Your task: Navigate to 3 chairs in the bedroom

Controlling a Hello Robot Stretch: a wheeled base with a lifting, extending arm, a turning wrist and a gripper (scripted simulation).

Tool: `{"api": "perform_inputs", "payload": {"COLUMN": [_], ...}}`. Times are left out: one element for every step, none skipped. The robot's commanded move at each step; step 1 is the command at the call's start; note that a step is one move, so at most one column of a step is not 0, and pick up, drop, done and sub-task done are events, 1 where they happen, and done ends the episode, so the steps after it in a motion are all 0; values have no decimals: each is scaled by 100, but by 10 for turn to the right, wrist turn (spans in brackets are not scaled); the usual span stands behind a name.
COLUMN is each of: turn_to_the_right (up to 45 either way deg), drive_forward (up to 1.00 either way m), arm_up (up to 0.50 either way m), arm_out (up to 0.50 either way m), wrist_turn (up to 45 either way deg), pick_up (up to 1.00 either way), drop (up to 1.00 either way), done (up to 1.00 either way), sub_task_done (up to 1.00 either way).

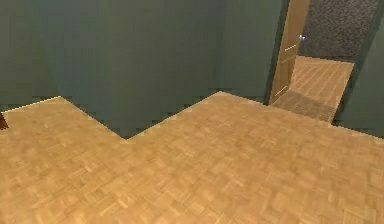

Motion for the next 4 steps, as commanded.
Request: {"api": "perform_inputs", "payload": {"turn_to_the_right": [0, -390, 0, -90], "drive_forward": [35, 0, 100, 0], "arm_up": [0, 0, 0, 0], "arm_out": [0, 0, 0, 0], "wrist_turn": [0, 0, 0, 0], "pick_up": [0, 0, 0, 0], "drop": [0, 0, 0, 0], "done": [0, 0, 0, 0], "sub_task_done": [0, 0, 0, 0]}}
